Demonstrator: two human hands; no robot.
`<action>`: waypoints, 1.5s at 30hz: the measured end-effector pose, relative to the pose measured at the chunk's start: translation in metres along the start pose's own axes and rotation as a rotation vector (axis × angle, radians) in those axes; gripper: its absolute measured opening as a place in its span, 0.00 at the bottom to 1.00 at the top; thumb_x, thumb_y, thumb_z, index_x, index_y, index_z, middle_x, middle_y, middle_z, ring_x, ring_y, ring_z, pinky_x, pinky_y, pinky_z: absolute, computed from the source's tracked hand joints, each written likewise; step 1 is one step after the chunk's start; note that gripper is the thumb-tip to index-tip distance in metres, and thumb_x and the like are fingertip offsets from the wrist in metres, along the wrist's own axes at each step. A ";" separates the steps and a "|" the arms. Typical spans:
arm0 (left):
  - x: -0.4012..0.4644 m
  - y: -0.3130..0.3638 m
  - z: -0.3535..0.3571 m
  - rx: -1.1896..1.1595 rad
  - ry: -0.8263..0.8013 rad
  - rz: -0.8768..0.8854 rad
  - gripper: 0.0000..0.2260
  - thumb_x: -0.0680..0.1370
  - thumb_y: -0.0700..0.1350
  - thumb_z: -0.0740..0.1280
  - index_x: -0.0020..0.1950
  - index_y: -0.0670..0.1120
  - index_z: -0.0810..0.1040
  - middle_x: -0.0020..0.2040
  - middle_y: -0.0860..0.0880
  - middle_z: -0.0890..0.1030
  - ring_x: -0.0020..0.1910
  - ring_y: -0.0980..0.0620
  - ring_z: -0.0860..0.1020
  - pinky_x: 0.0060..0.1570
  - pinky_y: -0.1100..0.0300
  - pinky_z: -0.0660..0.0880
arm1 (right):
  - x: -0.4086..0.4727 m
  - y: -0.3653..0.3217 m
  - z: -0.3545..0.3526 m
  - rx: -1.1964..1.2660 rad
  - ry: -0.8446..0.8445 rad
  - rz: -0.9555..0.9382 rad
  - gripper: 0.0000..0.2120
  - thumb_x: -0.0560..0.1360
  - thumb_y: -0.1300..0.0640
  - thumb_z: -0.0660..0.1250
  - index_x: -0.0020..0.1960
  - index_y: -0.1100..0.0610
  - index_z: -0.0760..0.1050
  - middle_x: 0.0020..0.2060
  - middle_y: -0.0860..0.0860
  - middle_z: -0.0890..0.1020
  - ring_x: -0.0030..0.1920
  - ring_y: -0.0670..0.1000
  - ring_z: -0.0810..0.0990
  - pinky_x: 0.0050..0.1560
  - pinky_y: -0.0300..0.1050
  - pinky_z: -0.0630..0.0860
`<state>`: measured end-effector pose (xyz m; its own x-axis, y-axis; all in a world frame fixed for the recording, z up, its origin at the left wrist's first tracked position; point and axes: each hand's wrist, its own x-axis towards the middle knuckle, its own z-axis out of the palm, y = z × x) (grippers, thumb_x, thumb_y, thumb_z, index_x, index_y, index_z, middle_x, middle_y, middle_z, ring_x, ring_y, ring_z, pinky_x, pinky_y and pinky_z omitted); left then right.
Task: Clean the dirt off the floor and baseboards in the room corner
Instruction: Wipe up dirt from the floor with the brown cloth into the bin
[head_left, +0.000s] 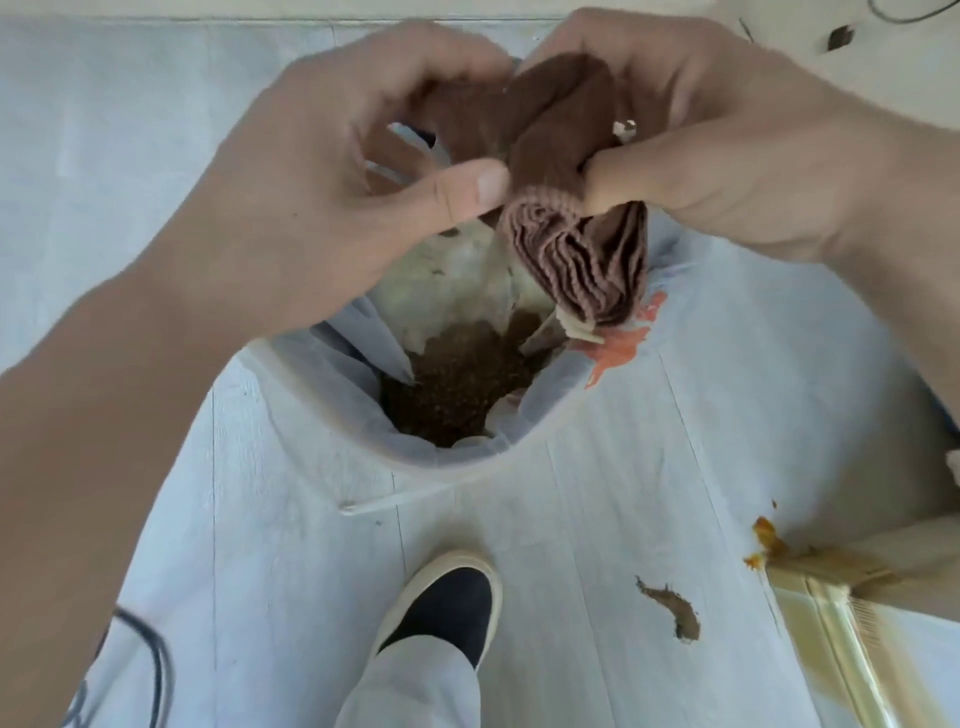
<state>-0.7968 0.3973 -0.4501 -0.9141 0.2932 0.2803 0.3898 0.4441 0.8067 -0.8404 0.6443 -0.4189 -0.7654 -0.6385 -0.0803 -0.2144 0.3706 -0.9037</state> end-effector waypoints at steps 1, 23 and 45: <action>0.002 -0.001 0.002 0.038 0.005 -0.015 0.16 0.82 0.51 0.70 0.69 0.51 0.77 0.59 0.53 0.82 0.53 0.54 0.82 0.54 0.56 0.80 | 0.015 -0.008 0.008 -0.019 -0.050 0.069 0.16 0.72 0.68 0.68 0.57 0.57 0.78 0.47 0.46 0.81 0.53 0.45 0.81 0.55 0.43 0.77; 0.014 -0.003 0.006 0.384 0.262 -0.124 0.14 0.81 0.51 0.67 0.66 0.54 0.79 0.56 0.57 0.82 0.47 0.61 0.80 0.54 0.59 0.79 | 0.017 -0.001 0.031 0.336 0.299 0.424 0.06 0.81 0.59 0.66 0.49 0.59 0.81 0.42 0.56 0.87 0.45 0.56 0.87 0.56 0.60 0.83; -0.033 0.033 0.049 0.412 -0.130 -0.033 0.25 0.77 0.38 0.57 0.75 0.47 0.73 0.66 0.50 0.80 0.39 0.62 0.73 0.48 0.75 0.70 | 0.021 -0.002 0.035 0.157 0.443 0.410 0.05 0.77 0.56 0.68 0.45 0.56 0.79 0.41 0.61 0.80 0.45 0.65 0.83 0.55 0.74 0.78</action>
<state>-0.7480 0.4440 -0.4580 -0.9154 0.3655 0.1684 0.3967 0.7484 0.5315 -0.8352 0.6067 -0.4337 -0.9529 -0.1125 -0.2818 0.2158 0.4016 -0.8900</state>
